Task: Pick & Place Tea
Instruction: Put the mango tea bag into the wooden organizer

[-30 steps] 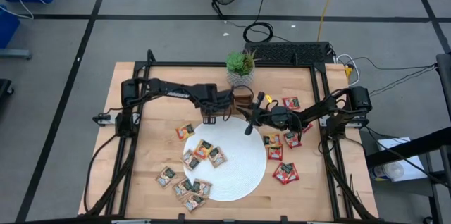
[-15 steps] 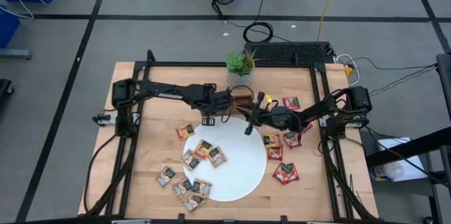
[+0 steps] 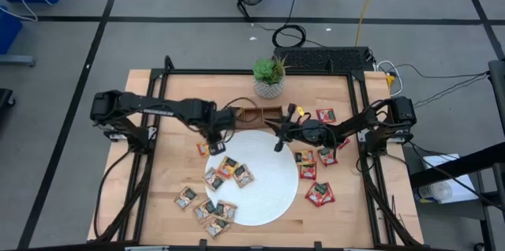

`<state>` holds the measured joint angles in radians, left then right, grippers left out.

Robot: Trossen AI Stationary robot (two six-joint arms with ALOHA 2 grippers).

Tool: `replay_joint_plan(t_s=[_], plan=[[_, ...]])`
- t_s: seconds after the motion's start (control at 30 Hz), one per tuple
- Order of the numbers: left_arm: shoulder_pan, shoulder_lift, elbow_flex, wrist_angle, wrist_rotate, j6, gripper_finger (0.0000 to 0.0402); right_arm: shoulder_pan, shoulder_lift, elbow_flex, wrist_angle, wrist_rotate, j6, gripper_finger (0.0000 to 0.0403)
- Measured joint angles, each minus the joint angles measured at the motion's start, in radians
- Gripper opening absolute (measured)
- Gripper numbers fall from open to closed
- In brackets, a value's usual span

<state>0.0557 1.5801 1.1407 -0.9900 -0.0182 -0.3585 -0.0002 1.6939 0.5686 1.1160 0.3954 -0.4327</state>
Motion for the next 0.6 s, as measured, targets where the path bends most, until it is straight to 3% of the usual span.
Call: replay_joint_plan(t_s=[0.13,0.27,0.6], plan=[[-0.070,-0.004,-0.105,0.002,-0.001,-0.179,0.0164,0.000,0.000,0.000,-0.001,0.000,0.001,0.0034],[-0.138,-0.004,-0.201,0.001,-0.002,-0.243,0.0215,0.002,0.000,0.000,0.000,-0.002,0.002,0.0034],[-0.189,-0.004,-0.337,0.102,-0.101,-0.199,0.0274,0.002,0.000,0.000,0.001,-0.004,0.009,0.0034]])
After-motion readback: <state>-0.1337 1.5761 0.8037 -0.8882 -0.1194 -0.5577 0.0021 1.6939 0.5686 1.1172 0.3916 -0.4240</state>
